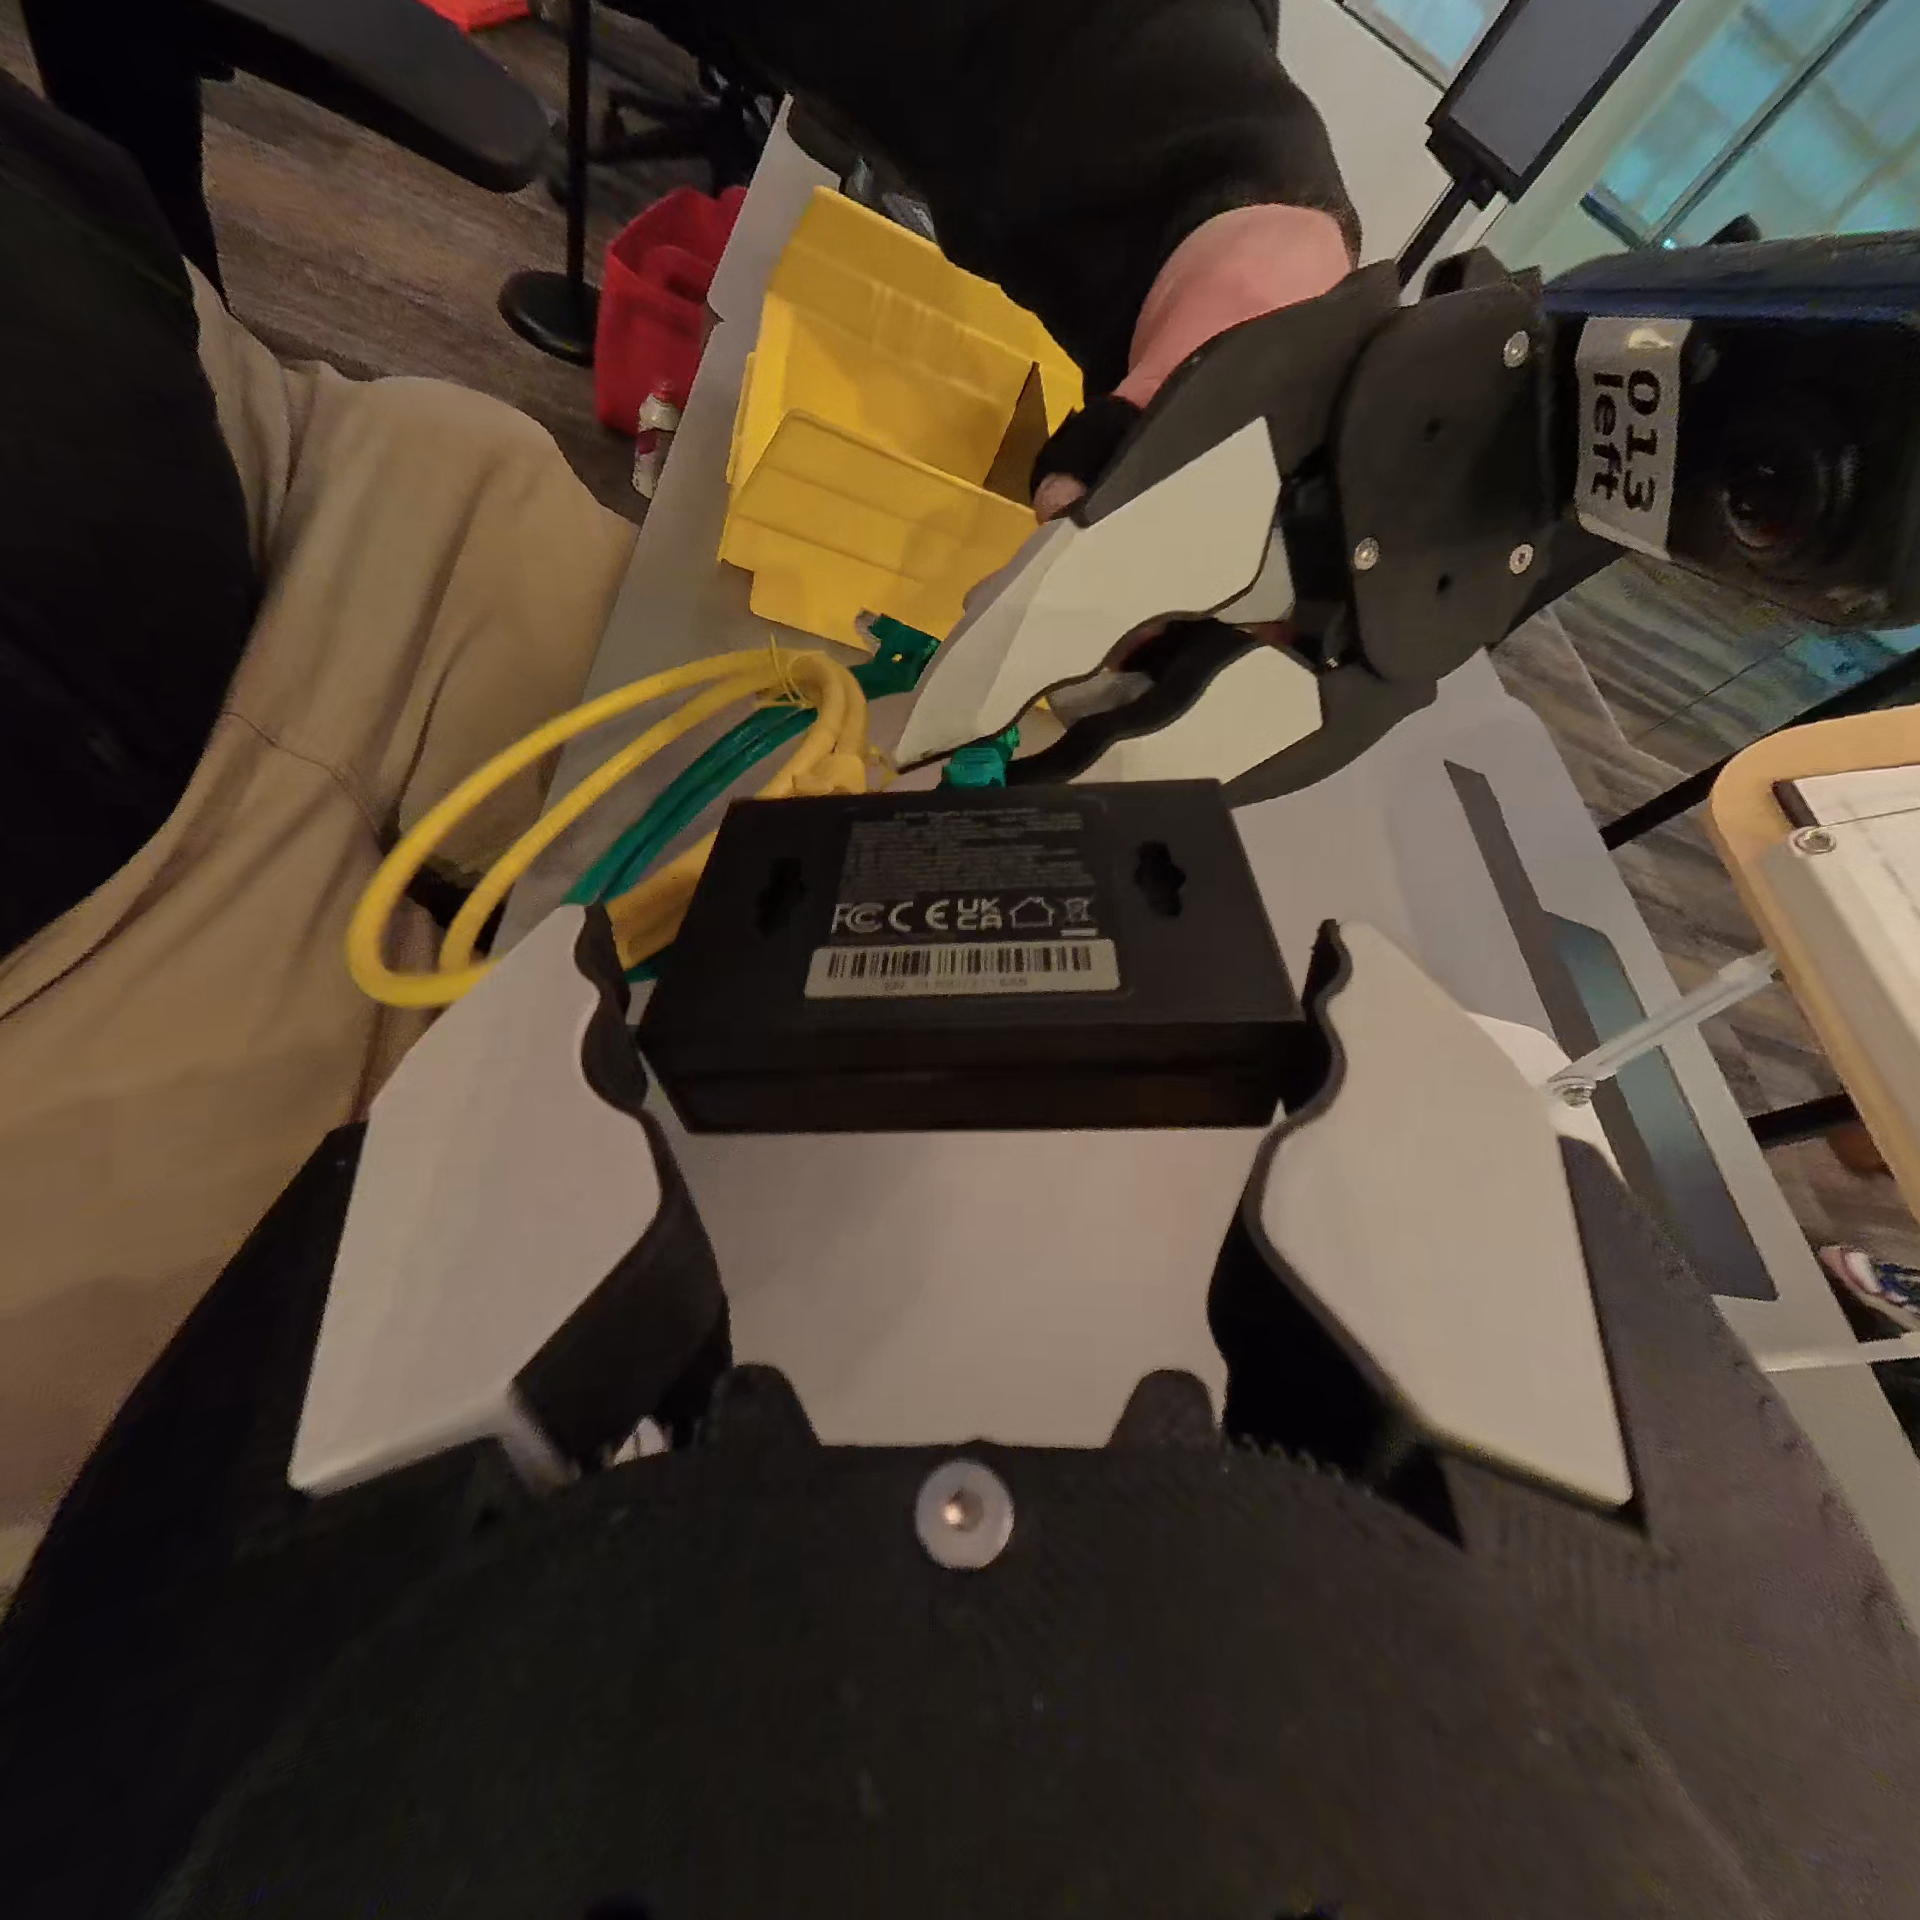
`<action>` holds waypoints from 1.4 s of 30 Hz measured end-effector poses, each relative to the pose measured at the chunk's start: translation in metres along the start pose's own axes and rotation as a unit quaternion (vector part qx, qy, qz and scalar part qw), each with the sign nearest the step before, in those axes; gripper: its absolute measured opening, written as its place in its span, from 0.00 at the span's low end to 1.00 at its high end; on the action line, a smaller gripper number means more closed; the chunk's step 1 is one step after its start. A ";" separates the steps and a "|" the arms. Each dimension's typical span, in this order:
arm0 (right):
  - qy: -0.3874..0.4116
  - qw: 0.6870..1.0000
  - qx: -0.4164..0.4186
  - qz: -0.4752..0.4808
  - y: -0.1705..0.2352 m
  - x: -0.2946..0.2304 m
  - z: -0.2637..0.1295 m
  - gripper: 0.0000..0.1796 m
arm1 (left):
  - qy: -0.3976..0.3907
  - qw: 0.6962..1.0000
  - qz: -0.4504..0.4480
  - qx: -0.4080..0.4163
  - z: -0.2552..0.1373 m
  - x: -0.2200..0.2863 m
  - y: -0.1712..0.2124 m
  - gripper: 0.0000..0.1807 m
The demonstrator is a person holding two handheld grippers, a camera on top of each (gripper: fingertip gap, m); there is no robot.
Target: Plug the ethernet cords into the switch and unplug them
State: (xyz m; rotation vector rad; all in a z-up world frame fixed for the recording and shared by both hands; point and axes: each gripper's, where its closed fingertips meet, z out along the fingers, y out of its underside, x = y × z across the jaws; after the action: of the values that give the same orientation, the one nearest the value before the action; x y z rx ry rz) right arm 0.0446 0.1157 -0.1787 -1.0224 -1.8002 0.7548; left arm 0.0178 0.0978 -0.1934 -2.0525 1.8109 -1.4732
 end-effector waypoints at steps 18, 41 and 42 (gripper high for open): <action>0.079 0.995 0.011 -0.058 -0.008 0.003 -0.016 0.58 | 0.025 0.999 -0.002 0.034 -0.005 0.003 -0.009 0.06; 0.100 0.987 0.055 0.116 0.009 0.009 -0.034 0.56 | -0.447 0.875 -0.114 -0.146 -0.090 -0.156 0.078 0.16; 0.100 0.986 0.051 0.121 0.011 0.009 -0.034 0.56 | -0.450 0.867 -0.115 -0.179 -0.088 -0.164 0.090 0.16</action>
State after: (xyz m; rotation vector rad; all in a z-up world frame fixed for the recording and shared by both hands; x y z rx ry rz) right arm 0.0767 0.1314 -0.1709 -1.2169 -1.4691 0.8491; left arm -0.0857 0.2444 -0.2955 -2.5253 1.4939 -0.0322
